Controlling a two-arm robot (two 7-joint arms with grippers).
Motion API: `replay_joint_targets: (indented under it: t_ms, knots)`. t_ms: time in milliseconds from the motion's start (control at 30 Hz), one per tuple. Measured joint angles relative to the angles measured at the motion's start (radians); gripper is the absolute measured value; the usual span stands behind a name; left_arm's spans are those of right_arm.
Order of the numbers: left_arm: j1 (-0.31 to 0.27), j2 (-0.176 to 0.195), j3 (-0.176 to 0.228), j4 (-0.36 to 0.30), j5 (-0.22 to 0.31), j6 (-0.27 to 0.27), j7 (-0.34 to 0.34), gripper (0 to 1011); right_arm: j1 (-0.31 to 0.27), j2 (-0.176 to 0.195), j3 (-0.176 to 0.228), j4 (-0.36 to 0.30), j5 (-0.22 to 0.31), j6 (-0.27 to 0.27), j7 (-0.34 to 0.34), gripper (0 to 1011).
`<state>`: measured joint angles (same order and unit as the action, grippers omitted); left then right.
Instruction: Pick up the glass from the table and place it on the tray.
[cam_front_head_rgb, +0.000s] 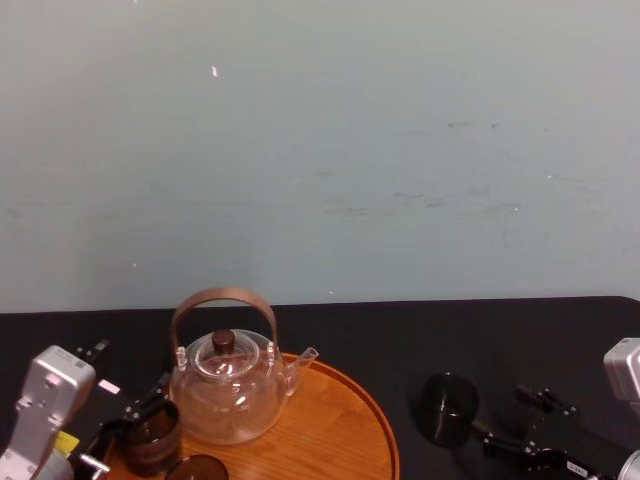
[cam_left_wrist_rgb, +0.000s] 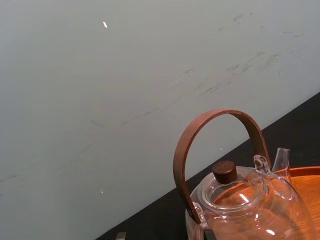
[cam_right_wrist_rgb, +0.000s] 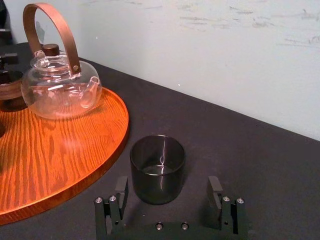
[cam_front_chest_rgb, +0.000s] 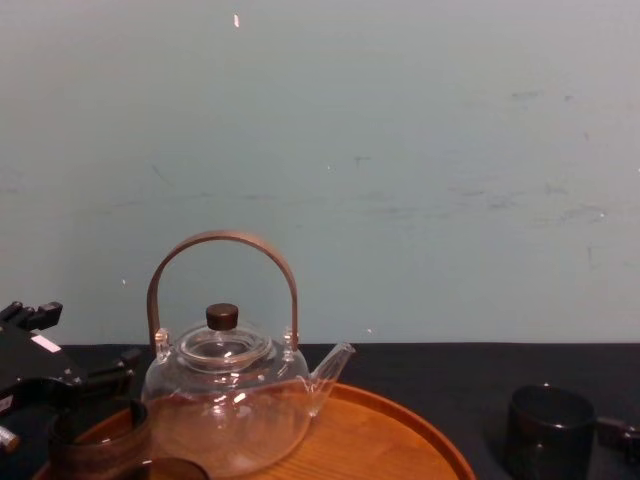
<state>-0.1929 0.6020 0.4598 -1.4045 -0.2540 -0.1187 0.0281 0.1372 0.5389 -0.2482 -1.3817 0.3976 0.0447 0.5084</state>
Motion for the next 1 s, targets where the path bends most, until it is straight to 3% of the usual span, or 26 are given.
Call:
replay_joint_targets:
  t_ms: [700, 1000]
  knots:
    - [0.000, 0.000, 0.000, 0.000, 0.000, 0.000, 0.000, 1001, -0.006, -0.001, 0.004, -0.003, 0.000, -0.009, 0.000, 1002]
    - [0.000, 0.000, 0.000, 0.000, 0.000, 0.000, 0.000, 1001, 0.029, 0.006, -0.032, 0.022, 0.017, -0.015, 0.040, 1002]
